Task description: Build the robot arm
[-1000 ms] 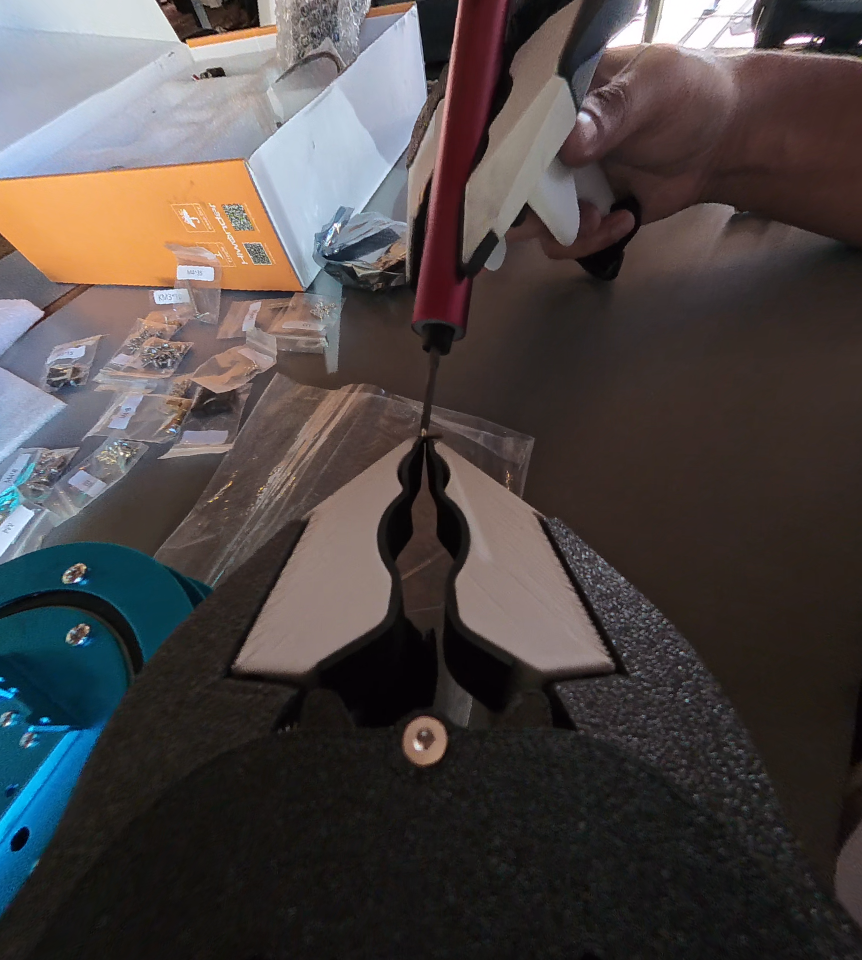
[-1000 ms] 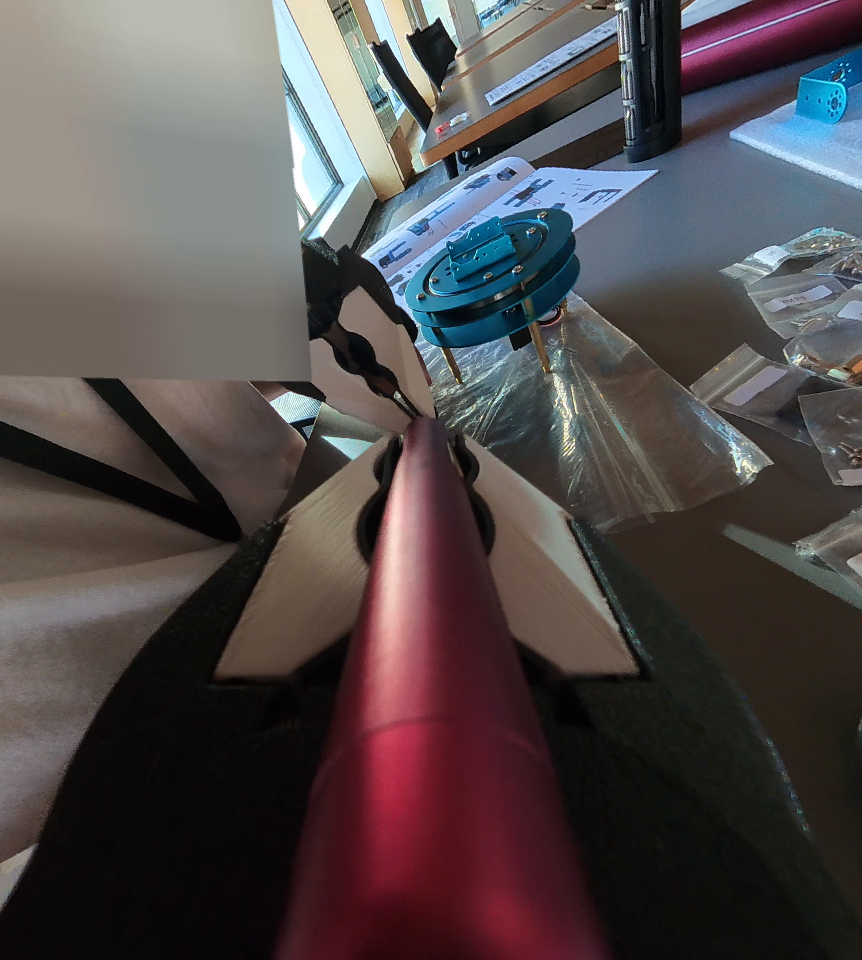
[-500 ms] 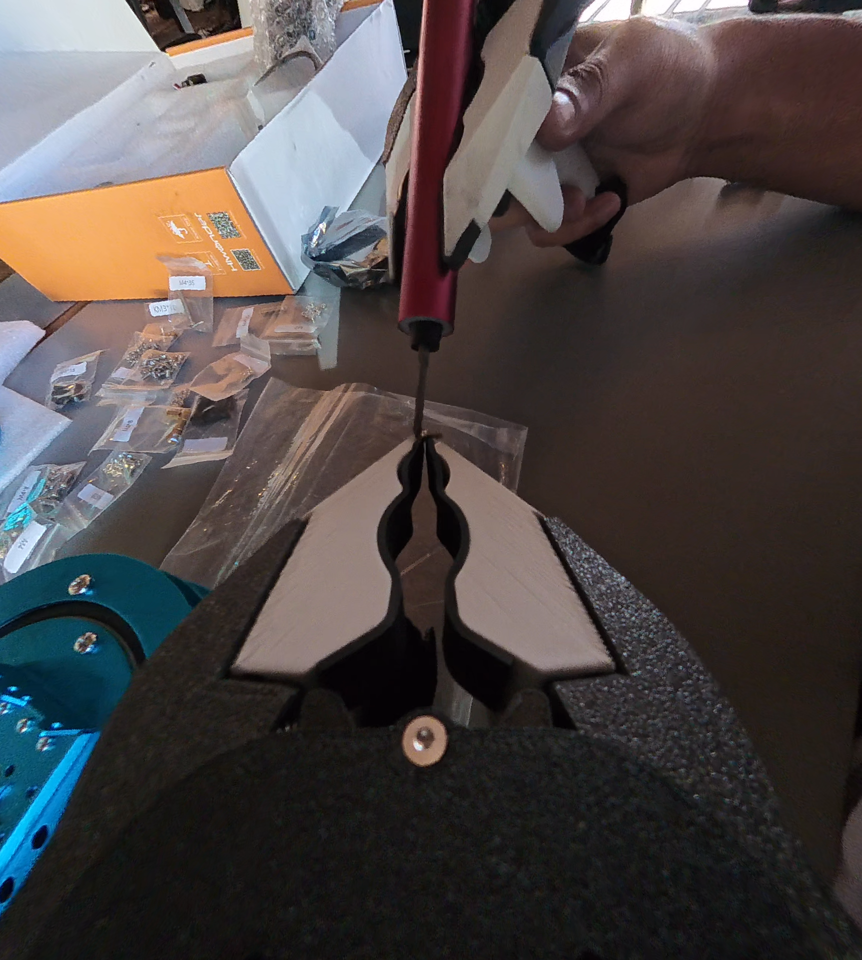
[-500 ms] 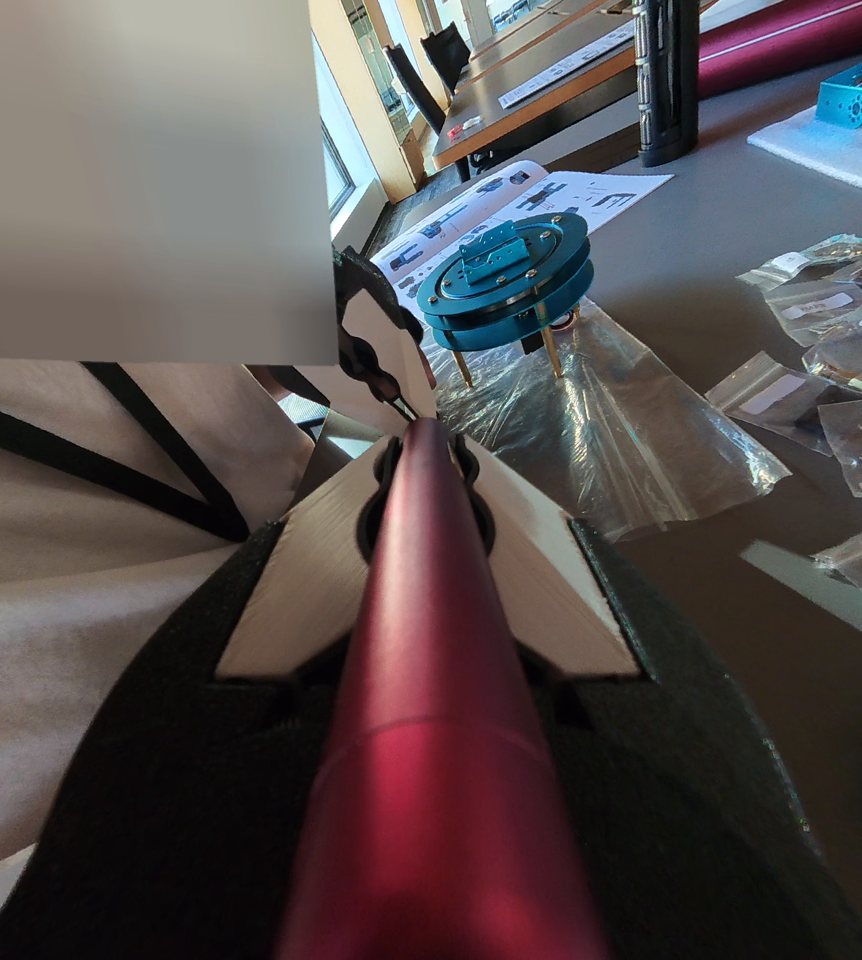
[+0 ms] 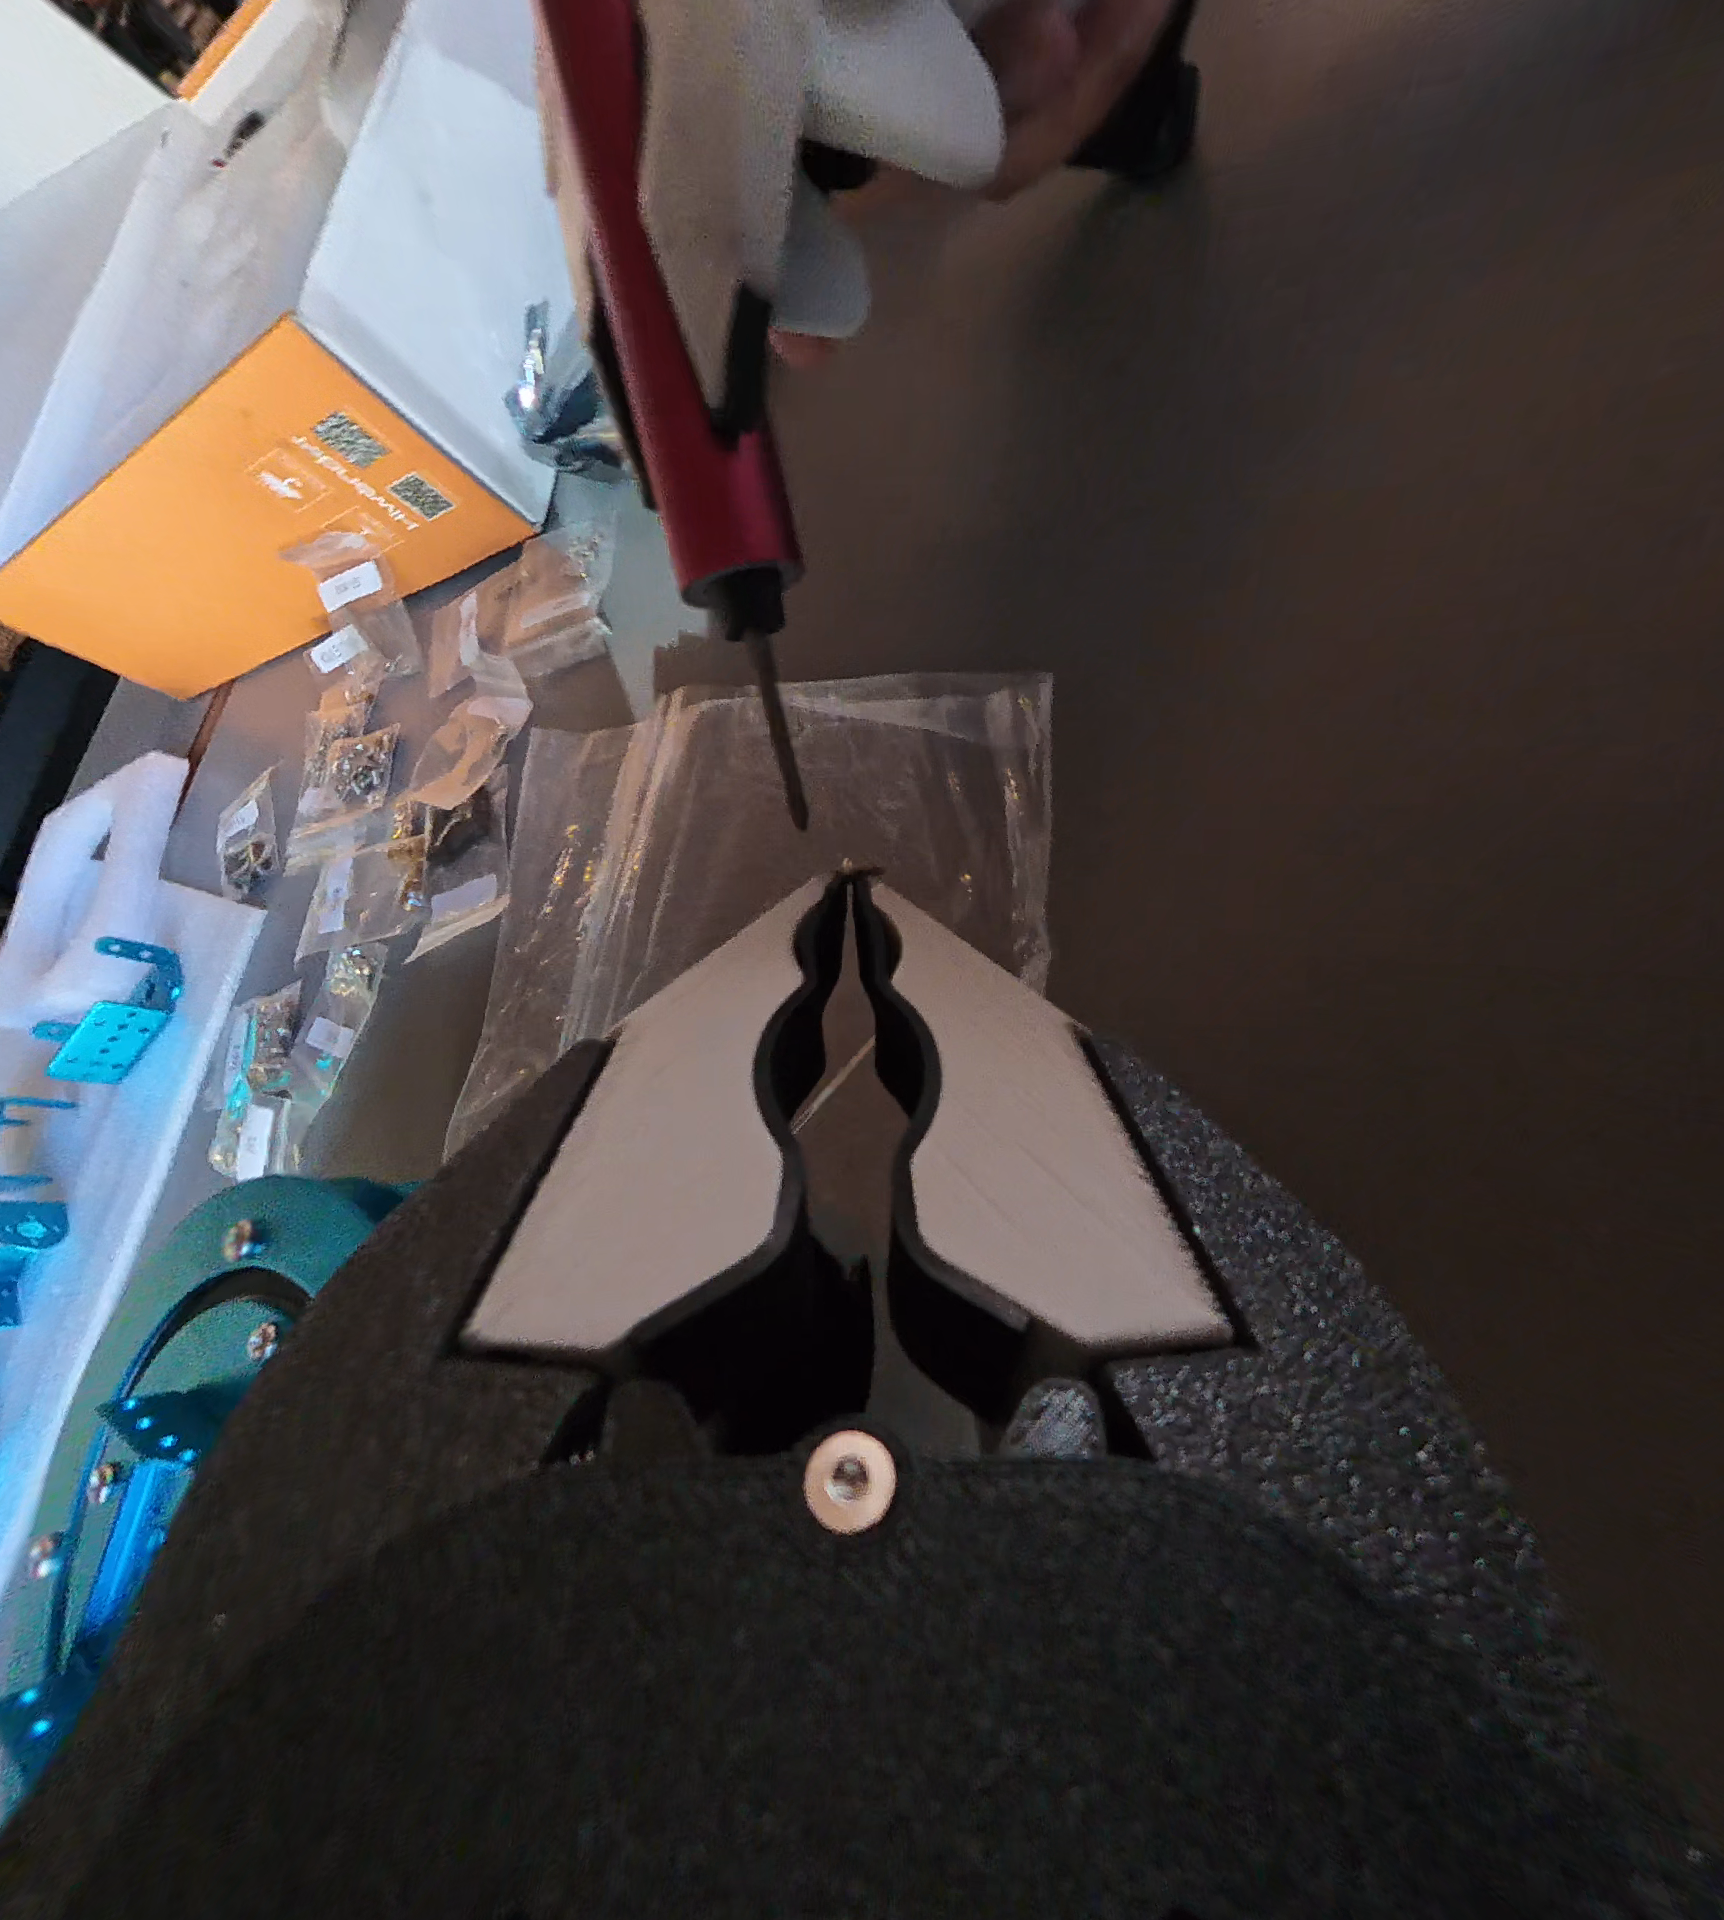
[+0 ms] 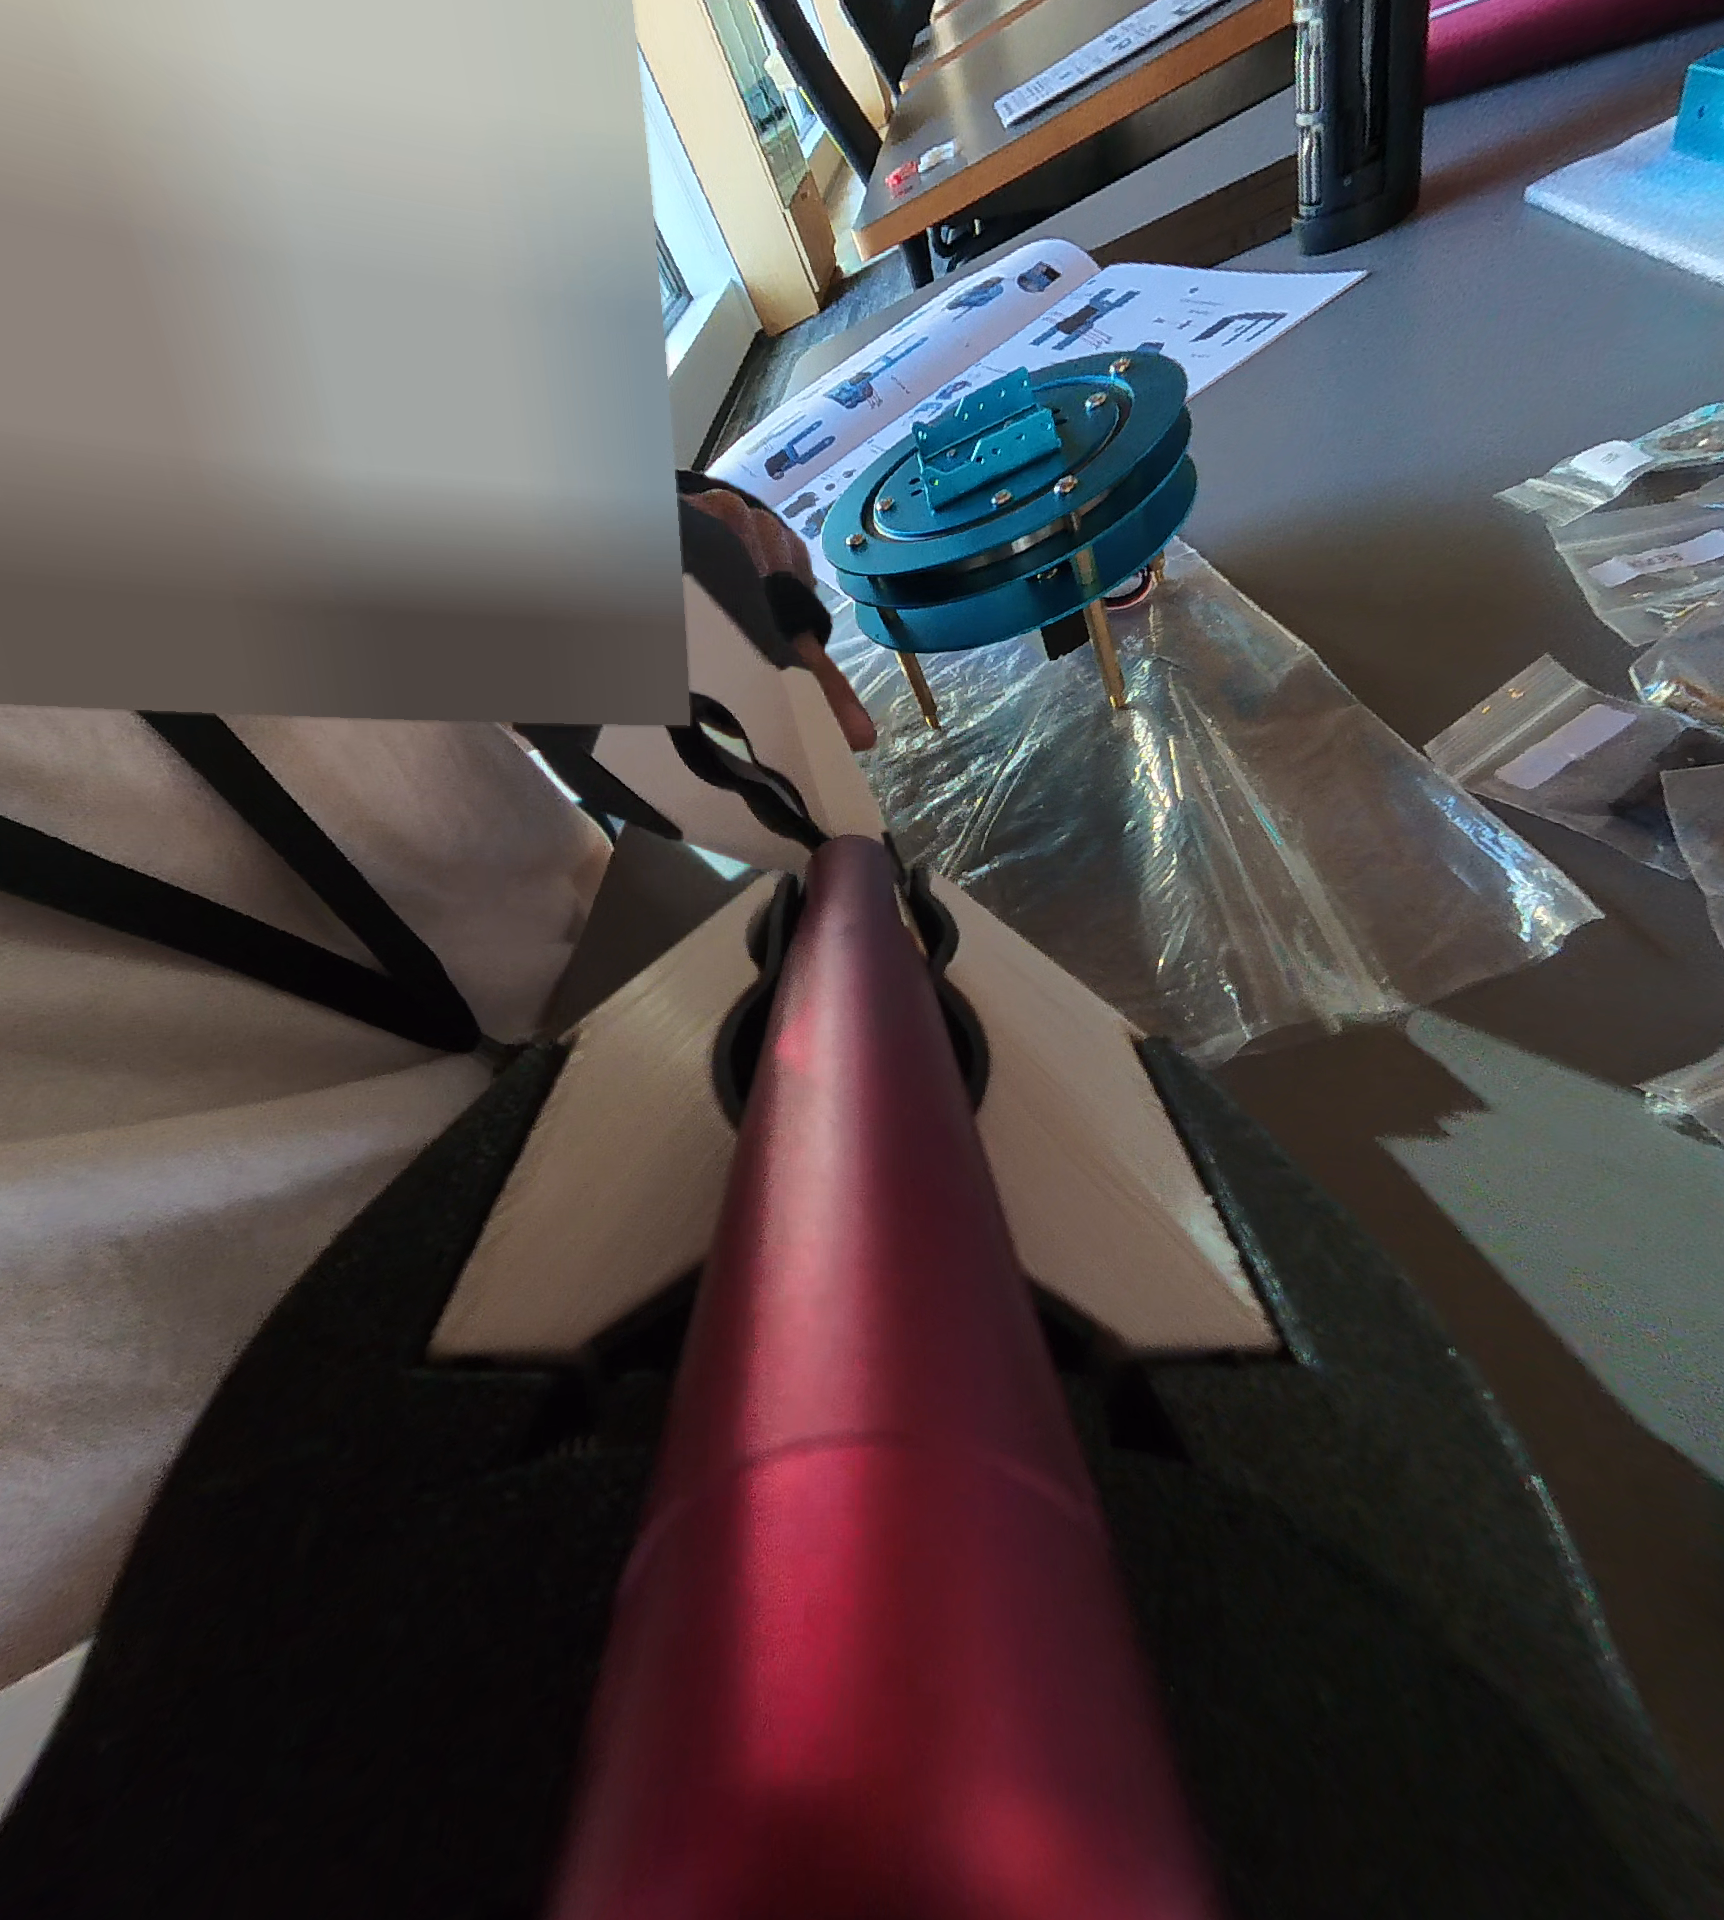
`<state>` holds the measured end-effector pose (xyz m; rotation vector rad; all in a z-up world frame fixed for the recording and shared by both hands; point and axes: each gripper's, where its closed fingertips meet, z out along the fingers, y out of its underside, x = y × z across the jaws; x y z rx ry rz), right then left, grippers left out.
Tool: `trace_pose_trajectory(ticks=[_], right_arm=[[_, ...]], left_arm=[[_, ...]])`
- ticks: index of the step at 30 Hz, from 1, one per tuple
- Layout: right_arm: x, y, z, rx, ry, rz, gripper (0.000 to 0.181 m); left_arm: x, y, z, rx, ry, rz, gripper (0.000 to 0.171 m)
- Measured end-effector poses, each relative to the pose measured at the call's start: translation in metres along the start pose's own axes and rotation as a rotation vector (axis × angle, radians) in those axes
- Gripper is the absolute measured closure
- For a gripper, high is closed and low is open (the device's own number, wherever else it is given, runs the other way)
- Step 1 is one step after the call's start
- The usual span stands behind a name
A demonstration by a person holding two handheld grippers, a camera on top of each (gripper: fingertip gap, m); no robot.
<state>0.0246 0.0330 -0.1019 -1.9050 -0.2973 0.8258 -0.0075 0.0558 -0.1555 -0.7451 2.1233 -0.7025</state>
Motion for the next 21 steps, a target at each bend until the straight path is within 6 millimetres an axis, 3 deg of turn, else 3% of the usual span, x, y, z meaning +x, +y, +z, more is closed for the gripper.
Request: trace_pose_trajectory(ticks=[7, 21], right_arm=[[0.004, 0.014, 0.007, -0.079, 0.023, -0.004, 0.162], [0.004, 0.022, 0.010, -0.130, 0.036, -0.011, 0.161]], left_arm=[[0.004, 0.006, 0.006, -0.039, 0.001, 0.123, 0.171], [0.011, 0.009, 0.009, -0.072, 0.002, 0.323, 0.171]])
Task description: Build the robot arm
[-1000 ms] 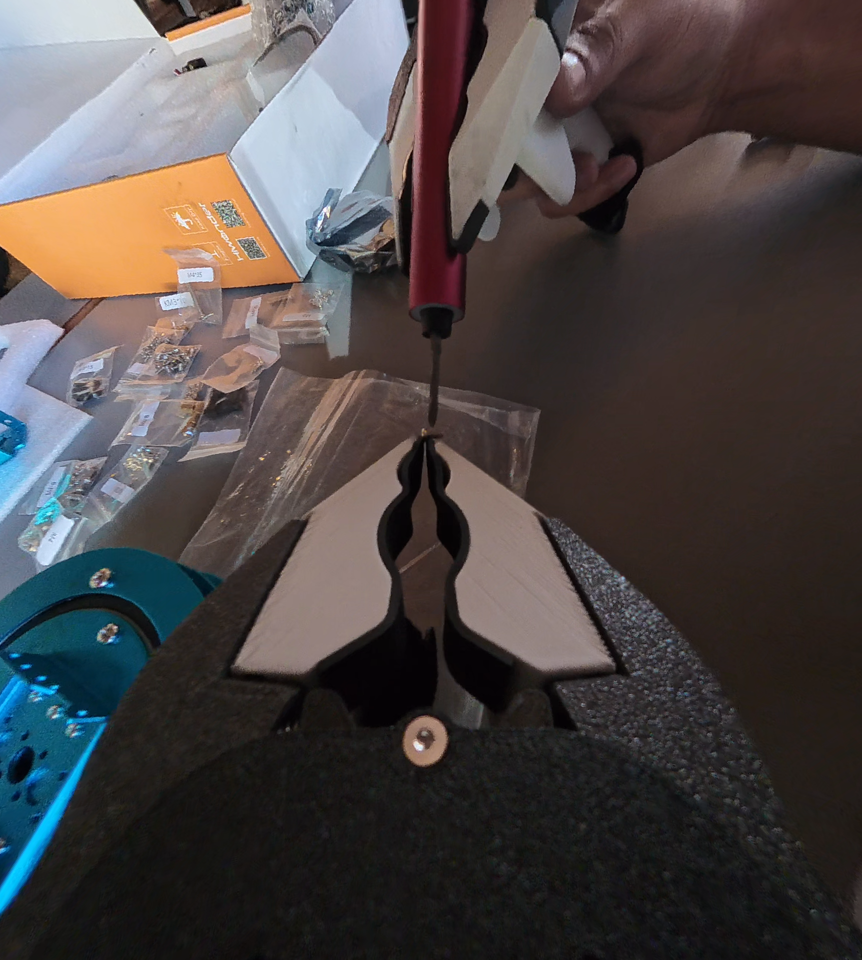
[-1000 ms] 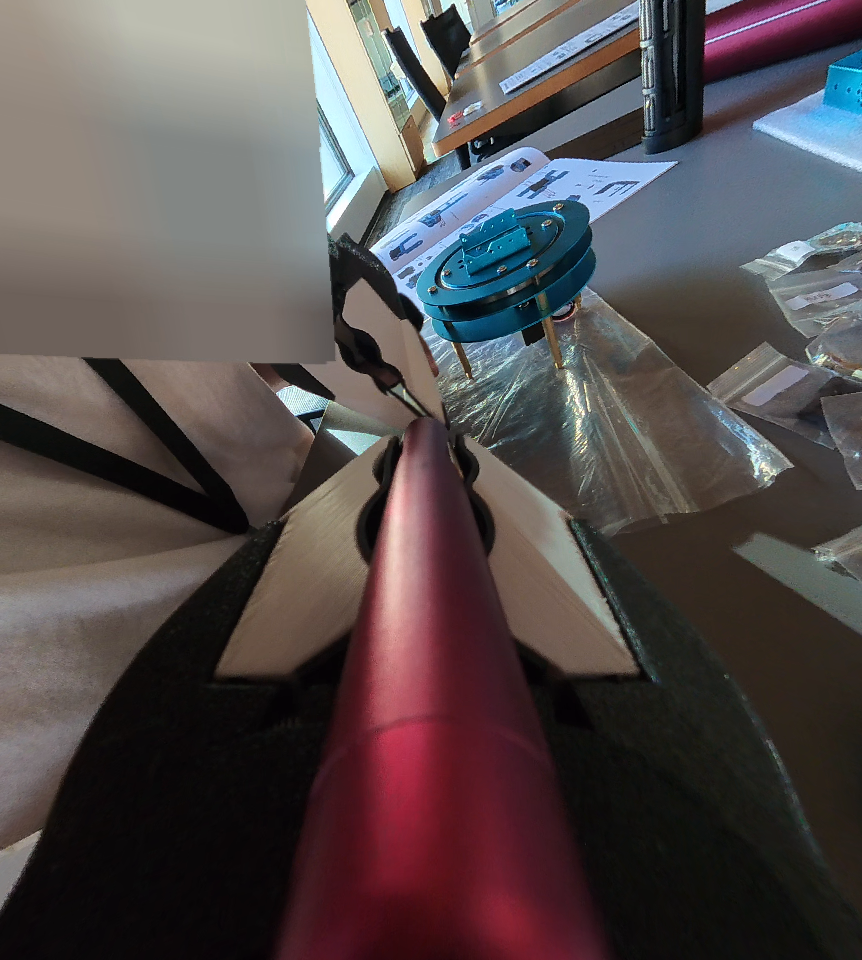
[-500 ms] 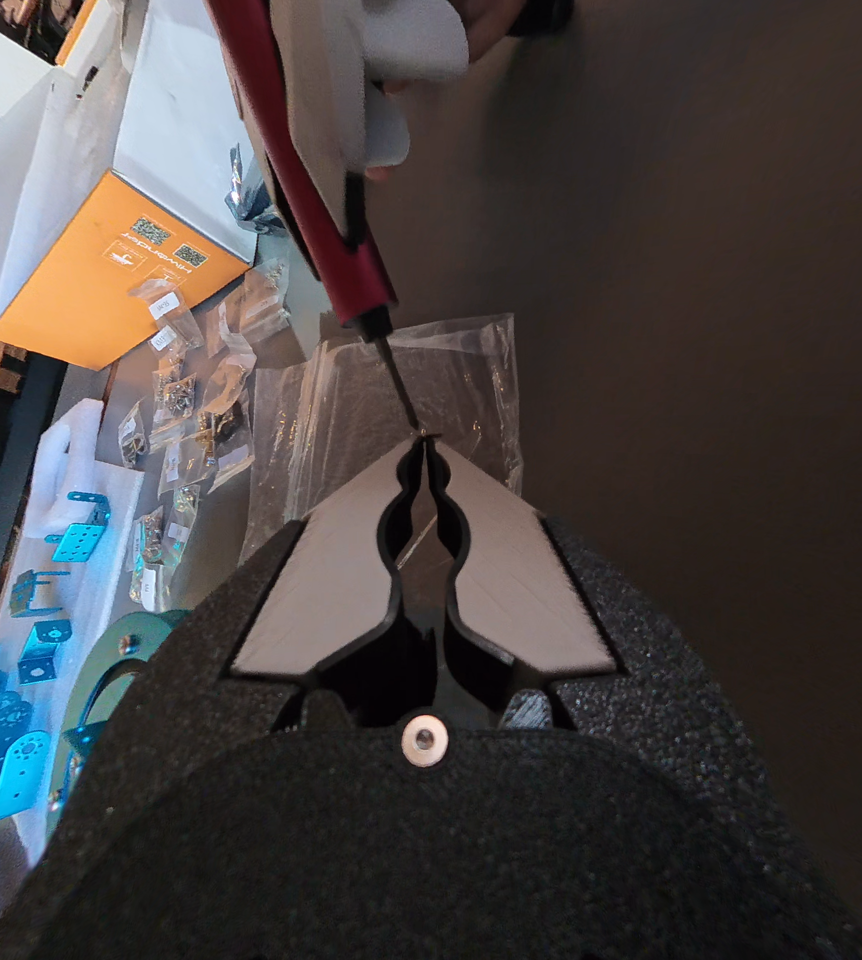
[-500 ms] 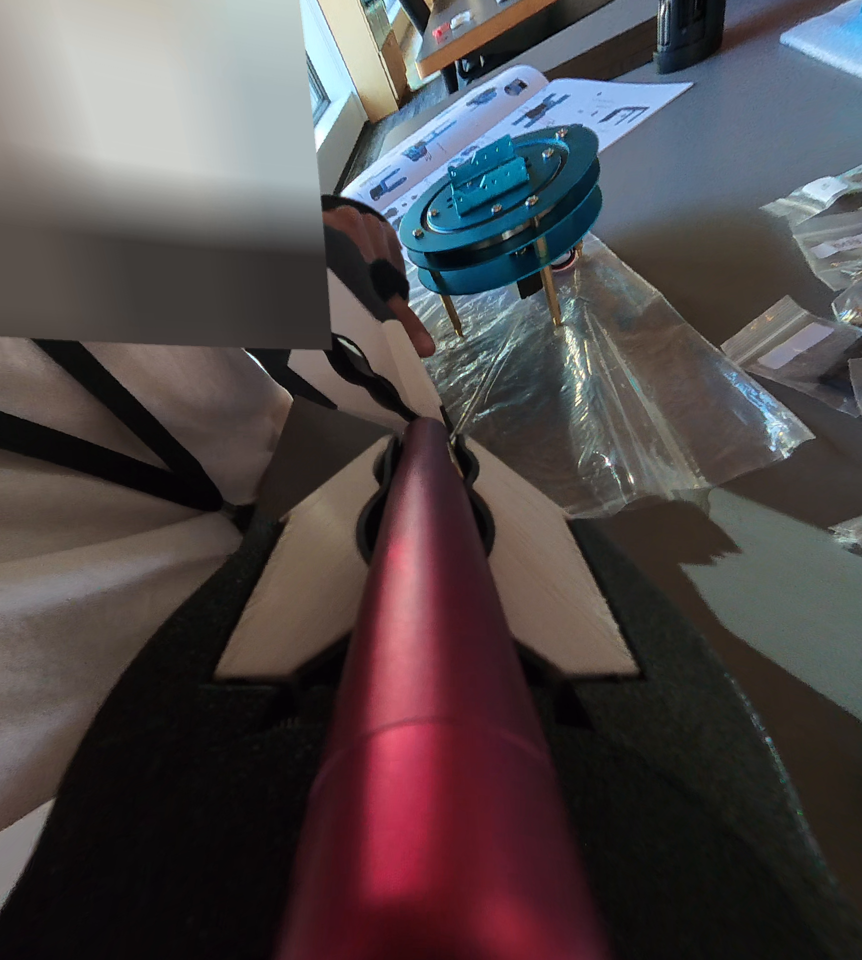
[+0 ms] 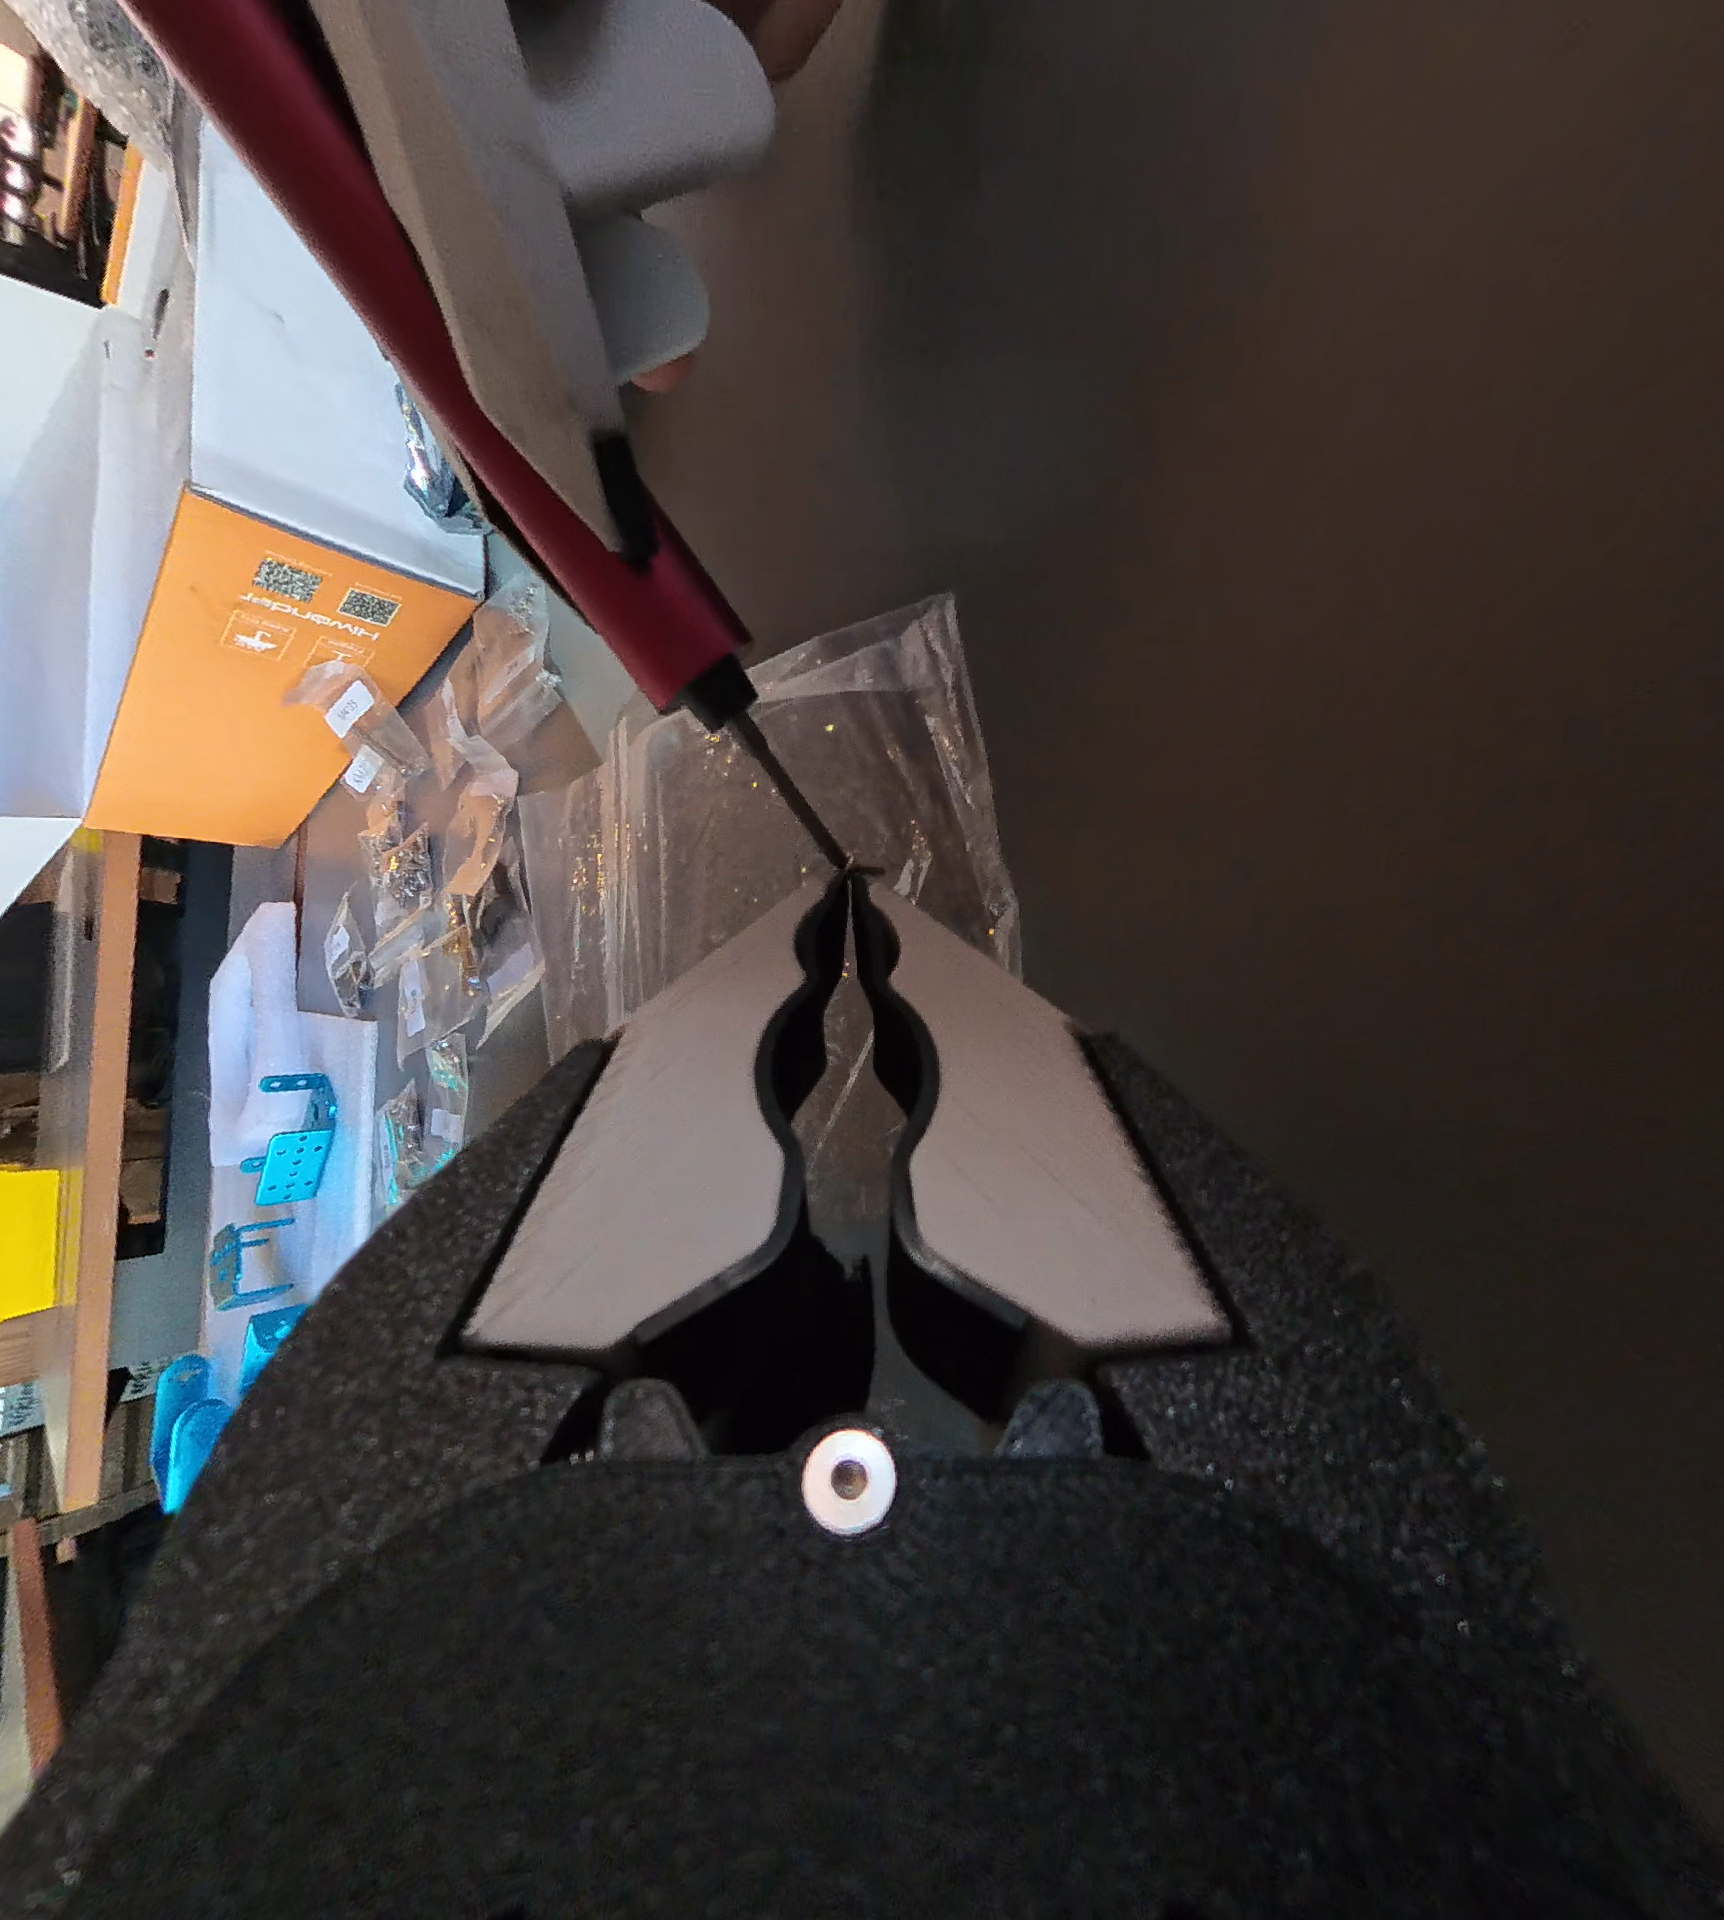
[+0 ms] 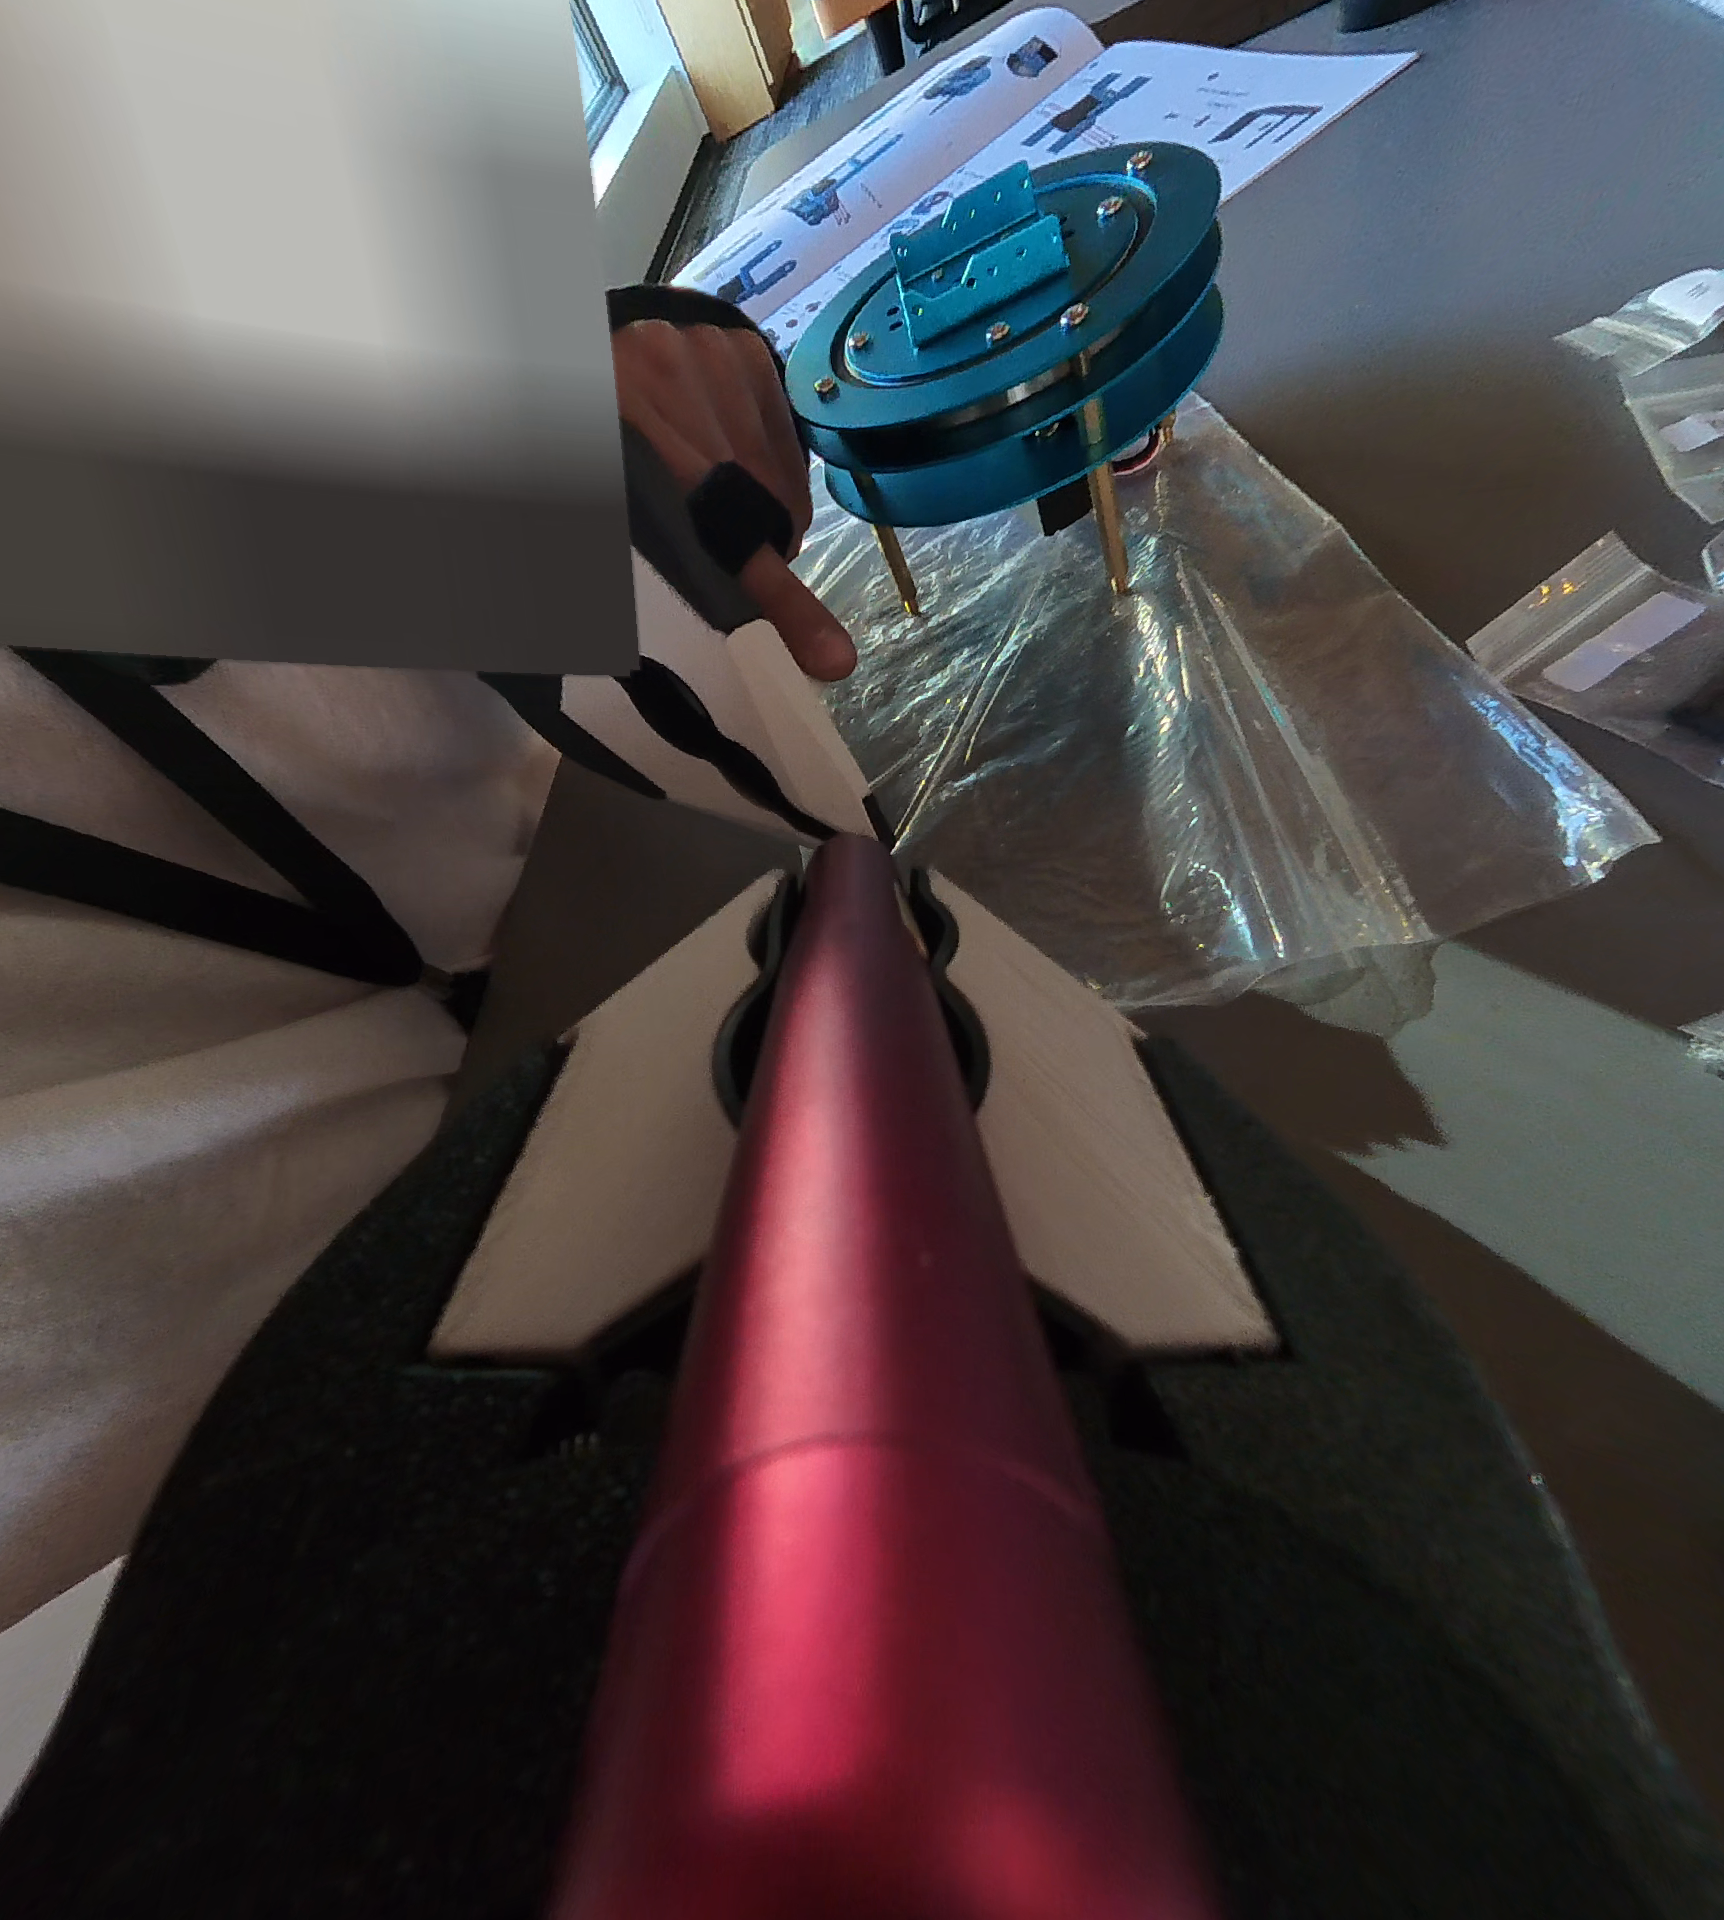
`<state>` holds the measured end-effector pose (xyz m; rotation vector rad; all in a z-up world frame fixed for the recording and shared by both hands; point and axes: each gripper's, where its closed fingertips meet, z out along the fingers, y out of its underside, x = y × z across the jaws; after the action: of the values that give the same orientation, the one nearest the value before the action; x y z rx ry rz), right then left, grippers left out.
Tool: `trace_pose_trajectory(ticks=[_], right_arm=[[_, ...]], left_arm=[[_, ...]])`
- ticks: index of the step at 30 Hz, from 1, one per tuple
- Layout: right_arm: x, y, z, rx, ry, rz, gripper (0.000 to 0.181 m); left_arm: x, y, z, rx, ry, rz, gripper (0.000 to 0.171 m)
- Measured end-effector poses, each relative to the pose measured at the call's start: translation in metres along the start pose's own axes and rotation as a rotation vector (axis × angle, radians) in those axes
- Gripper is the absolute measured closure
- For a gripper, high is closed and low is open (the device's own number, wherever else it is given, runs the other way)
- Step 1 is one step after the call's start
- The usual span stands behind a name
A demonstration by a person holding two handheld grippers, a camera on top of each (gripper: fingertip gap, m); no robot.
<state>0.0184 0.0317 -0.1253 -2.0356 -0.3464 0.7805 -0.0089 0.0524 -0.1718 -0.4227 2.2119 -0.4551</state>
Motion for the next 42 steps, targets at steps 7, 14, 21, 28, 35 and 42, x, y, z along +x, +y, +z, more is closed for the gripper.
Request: trace_pose_trajectory(ticks=[7, 14, 21, 28, 35, 42], right_arm=[[-0.002, 0.004, 0.002, -0.025, -0.009, -0.003, 0.162], [0.000, 0.001, -0.001, -0.011, 0.011, -0.011, 0.162], [-0.004, -0.015, -0.011, 0.087, -0.022, -0.003, 0.161], [-0.008, -0.020, -0.013, 0.123, -0.049, 0.006, 0.161], [-0.010, -0.022, -0.014, 0.131, -0.059, 0.003, 0.161], [-0.010, -0.022, -0.015, 0.131, -0.056, -0.002, 0.160]], left_arm=[[-0.003, 0.000, -0.001, -0.004, -0.018, 0.050, 0.171], [-0.005, 0.008, -0.002, -0.024, 0.008, -0.103, 0.171], [-0.009, -0.004, -0.009, 0.121, 0.137, -0.511, 0.153], [-0.017, -0.017, -0.015, 0.240, 0.135, -0.579, 0.155], [-0.018, -0.020, -0.016, 0.264, 0.150, -0.593, 0.164], [-0.016, -0.021, -0.016, 0.264, 0.161, -0.592, 0.170]])
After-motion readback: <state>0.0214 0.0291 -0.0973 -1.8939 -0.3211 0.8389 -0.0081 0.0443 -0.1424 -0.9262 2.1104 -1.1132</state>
